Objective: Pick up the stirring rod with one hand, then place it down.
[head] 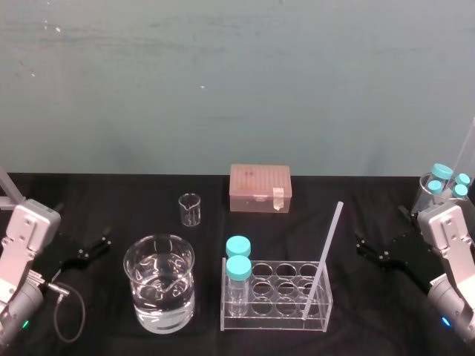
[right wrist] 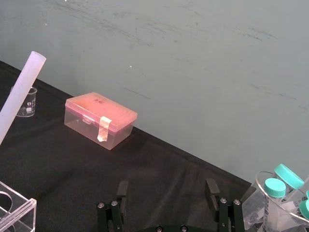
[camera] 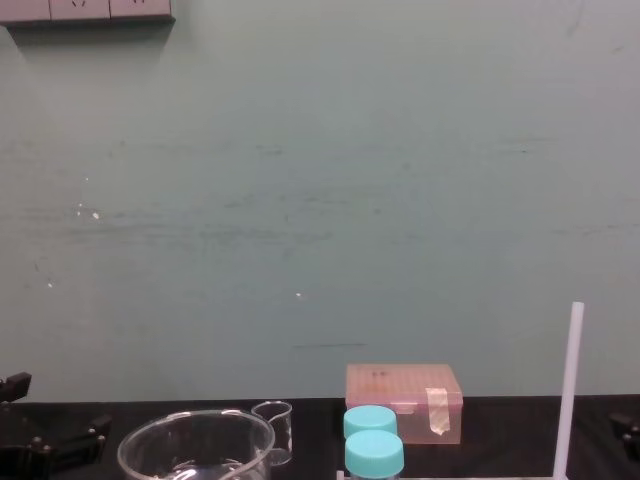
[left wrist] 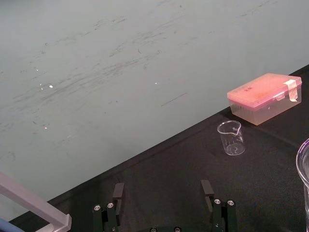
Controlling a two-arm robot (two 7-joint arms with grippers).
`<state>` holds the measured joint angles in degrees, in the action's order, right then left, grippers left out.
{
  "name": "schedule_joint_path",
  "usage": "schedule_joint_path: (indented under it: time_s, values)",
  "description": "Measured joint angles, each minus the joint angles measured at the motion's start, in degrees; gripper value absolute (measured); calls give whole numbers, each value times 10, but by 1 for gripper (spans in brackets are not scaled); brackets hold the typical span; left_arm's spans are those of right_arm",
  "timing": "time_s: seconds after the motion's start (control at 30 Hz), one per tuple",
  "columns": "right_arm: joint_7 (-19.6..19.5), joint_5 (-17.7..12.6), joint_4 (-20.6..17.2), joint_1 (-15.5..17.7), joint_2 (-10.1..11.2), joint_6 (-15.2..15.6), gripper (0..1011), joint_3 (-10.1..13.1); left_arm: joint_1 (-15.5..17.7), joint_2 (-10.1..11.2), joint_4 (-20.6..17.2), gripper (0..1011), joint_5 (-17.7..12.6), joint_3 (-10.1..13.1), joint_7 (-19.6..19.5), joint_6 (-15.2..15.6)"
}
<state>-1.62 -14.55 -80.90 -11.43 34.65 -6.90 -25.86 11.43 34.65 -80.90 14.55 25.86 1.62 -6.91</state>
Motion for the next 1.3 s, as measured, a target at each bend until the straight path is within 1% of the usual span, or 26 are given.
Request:
schedule_joint_path:
  time_s: [0.7,0.73,0.77,0.87,0.9,0.93,0.97,1.0,1.07,1.1,1.13,1.2,1.27,1.3]
  values:
    - [0,0,0,0,0,0,1003,0,0,0,0,1005,0,0,0,0]
    - [1,0,1,0,-1,-2,1003,1,0,0,0,1005,0,0,0,0]
    - [6,-5,2,0,-3,-9,1003,7,0,0,0,1005,0,0,0,0]
    - [18,-23,-1,0,-7,-11,1003,19,0,0,0,1005,0,0,0,0]
    - [22,-30,-4,0,-8,-11,1003,24,0,0,0,1005,0,0,0,0]
    - [30,-51,-13,2,-11,-5,1003,36,0,0,0,1005,0,0,0,0]
    - [35,-63,-19,3,-12,1,1003,43,0,0,0,1005,0,0,0,0]
    - [45,-91,-33,7,-14,15,1003,58,0,0,0,1005,0,0,0,0]
    - [59,-122,-47,11,-14,30,1003,76,0,0,0,1005,0,0,0,0]
    - [72,-153,-61,15,-15,45,1003,91,0,0,0,1005,0,0,0,0]
    - [72,-153,-61,15,-15,45,1003,91,0,0,0,1005,0,0,0,0]
    - [104,-226,-86,25,-17,77,1003,132,0,0,0,1005,0,0,0,0]
    - [118,-265,-95,30,-22,88,1003,155,0,0,0,1005,0,0,0,0]
    - [133,-298,-101,35,-26,98,1003,175,0,0,0,1005,0,0,0,0]
